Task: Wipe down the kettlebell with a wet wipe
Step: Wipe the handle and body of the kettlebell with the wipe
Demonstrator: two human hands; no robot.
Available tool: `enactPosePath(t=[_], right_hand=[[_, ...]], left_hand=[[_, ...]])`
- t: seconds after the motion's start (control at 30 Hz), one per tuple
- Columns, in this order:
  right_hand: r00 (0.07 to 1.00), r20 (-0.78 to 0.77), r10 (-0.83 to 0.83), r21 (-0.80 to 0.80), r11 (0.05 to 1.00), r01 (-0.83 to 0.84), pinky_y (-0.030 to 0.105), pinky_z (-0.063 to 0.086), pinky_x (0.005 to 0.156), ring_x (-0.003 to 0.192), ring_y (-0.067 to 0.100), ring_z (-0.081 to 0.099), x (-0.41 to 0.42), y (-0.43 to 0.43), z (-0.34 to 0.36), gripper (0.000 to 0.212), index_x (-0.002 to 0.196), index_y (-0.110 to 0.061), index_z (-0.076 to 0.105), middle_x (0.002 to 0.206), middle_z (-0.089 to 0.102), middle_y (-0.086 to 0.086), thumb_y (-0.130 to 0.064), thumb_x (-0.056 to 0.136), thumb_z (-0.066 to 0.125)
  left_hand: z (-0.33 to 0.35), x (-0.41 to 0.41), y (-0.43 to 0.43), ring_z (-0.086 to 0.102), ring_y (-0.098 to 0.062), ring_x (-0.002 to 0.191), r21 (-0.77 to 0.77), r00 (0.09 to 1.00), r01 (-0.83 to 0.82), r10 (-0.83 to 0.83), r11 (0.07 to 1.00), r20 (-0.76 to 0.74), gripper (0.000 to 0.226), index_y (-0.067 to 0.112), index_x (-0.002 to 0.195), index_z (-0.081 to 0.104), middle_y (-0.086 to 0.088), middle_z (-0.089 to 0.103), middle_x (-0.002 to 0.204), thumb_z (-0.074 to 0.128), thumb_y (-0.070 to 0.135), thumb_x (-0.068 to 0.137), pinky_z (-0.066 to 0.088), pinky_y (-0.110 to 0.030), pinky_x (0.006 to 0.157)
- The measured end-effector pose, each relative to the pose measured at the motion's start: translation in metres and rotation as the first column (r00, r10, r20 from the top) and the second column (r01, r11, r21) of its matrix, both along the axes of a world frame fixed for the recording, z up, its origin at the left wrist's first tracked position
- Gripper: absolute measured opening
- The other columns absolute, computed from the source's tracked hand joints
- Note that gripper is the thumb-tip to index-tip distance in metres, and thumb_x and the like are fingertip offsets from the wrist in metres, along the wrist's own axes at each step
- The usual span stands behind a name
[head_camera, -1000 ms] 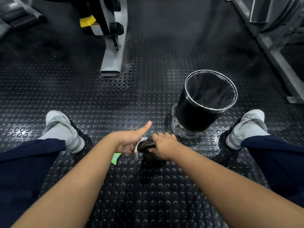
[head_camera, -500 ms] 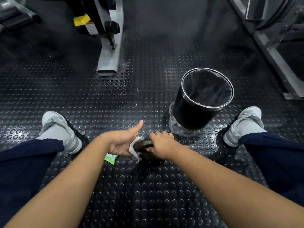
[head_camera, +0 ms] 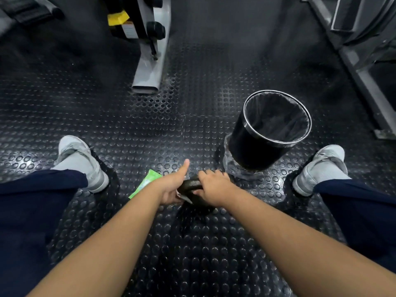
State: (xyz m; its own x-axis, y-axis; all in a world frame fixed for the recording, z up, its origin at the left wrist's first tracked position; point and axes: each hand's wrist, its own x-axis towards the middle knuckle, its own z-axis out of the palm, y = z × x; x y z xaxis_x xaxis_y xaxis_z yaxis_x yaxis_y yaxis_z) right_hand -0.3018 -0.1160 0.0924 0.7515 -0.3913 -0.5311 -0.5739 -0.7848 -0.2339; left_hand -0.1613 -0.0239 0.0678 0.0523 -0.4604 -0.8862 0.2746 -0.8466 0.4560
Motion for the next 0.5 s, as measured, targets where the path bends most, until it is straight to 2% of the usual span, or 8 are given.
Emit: enactPosePath(t=[0.07, 0.17, 0.23, 0.27, 0.33, 0.37, 0.4, 0.5], right_hand=[[1.000, -0.014, -0.005, -0.002, 1.000, 0.005, 0.052, 0.033, 0.114, 0.132, 0.032, 0.046, 0.001, 0.000, 0.000, 0.049, 0.136, -0.018, 0.047, 0.141, 0.053, 0.006, -0.052, 0.101, 0.055], [0.999, -0.054, -0.007, -0.001, 1.000, 0.007, 0.052, 0.032, 0.115, 0.134, 0.032, 0.043, 0.004, -0.001, -0.001, 0.051, 0.139, -0.020, 0.045, 0.145, 0.050, 0.005, -0.053, 0.101, 0.054], [0.995, -0.096, -0.005, 0.010, 1.000, 0.006, 0.053, 0.028, 0.119, 0.141, 0.033, 0.038, 0.008, -0.002, -0.002, 0.059, 0.148, -0.020, 0.039, 0.154, 0.044, 0.006, -0.053, 0.101, 0.053], [0.993, -0.116, -0.005, 0.014, 1.000, 0.007, 0.054, 0.025, 0.121, 0.145, 0.034, 0.034, 0.009, -0.002, -0.003, 0.065, 0.155, -0.020, 0.034, 0.159, 0.038, 0.006, -0.054, 0.102, 0.052], [0.992, -0.123, -0.009, 0.019, 1.000, 0.012, 0.054, 0.023, 0.123, 0.147, 0.035, 0.032, 0.010, -0.002, -0.005, 0.071, 0.161, -0.022, 0.027, 0.163, 0.033, 0.006, -0.054, 0.102, 0.052], [0.994, -0.106, -0.015, 0.019, 1.000, 0.017, 0.054, 0.024, 0.123, 0.145, 0.034, 0.034, 0.009, -0.002, -0.006, 0.070, 0.161, -0.023, 0.029, 0.162, 0.036, 0.006, -0.053, 0.102, 0.053], [0.997, -0.081, -0.019, 0.016, 1.000, 0.021, 0.054, 0.025, 0.122, 0.143, 0.034, 0.036, 0.007, -0.002, -0.008, 0.069, 0.159, -0.023, 0.031, 0.159, 0.039, 0.006, -0.052, 0.101, 0.054], [1.000, -0.022, -0.011, -0.011, 1.000, 0.010, 0.053, 0.031, 0.117, 0.137, 0.035, 0.043, 0.004, 0.000, -0.007, 0.058, 0.146, -0.018, 0.042, 0.148, 0.049, 0.008, -0.052, 0.100, 0.055]], left_hand=[[0.028, 0.011, -0.007, 0.068, -0.027, 0.096, 0.014, 0.976, 0.217, -0.217, 0.976, -0.037, 0.110, 0.007, 0.129, 0.064, -0.017, 0.073, 0.116, 0.024, 0.096, 0.077, 0.049, -0.040, 0.106], [0.059, 0.018, -0.019, 0.067, -0.027, 0.098, 0.006, 0.924, 0.373, -0.370, 0.928, -0.094, 0.113, 0.005, 0.128, 0.064, -0.017, 0.071, 0.118, 0.027, 0.097, 0.075, 0.047, -0.046, 0.111], [0.069, 0.010, -0.026, 0.067, -0.026, 0.104, 0.033, 0.900, 0.435, -0.433, 0.900, -0.054, 0.114, 0.010, 0.134, 0.062, -0.011, 0.070, 0.120, 0.029, 0.100, 0.071, 0.040, -0.051, 0.116], [0.069, 0.004, -0.029, 0.066, -0.026, 0.113, 0.061, 0.893, 0.449, -0.449, 0.891, -0.019, 0.114, 0.017, 0.143, 0.055, -0.009, 0.067, 0.131, 0.028, 0.100, 0.069, 0.035, -0.053, 0.119], [0.062, -0.009, -0.032, 0.048, -0.032, 0.140, 0.124, 0.891, 0.435, -0.446, 0.892, 0.081, 0.112, 0.029, 0.158, 0.033, -0.012, 0.044, 0.158, 0.023, 0.099, 0.071, 0.025, -0.055, 0.122], [0.056, -0.014, -0.031, 0.043, -0.035, 0.144, 0.133, 0.899, 0.407, -0.422, 0.904, 0.116, 0.110, 0.029, 0.159, 0.030, -0.013, 0.038, 0.161, 0.020, 0.098, 0.074, 0.026, -0.055, 0.121], [0.047, -0.014, -0.029, 0.050, -0.036, 0.138, 0.122, 0.916, 0.365, -0.380, 0.923, 0.132, 0.111, 0.025, 0.156, 0.038, -0.015, 0.045, 0.156, 0.018, 0.097, 0.074, 0.031, -0.054, 0.118], [0.021, -0.007, -0.015, 0.070, -0.030, 0.095, 0.053, 0.987, 0.131, -0.136, 0.990, 0.092, 0.118, 0.009, 0.128, 0.065, -0.016, 0.074, 0.112, 0.021, 0.101, 0.067, 0.053, -0.042, 0.099]])
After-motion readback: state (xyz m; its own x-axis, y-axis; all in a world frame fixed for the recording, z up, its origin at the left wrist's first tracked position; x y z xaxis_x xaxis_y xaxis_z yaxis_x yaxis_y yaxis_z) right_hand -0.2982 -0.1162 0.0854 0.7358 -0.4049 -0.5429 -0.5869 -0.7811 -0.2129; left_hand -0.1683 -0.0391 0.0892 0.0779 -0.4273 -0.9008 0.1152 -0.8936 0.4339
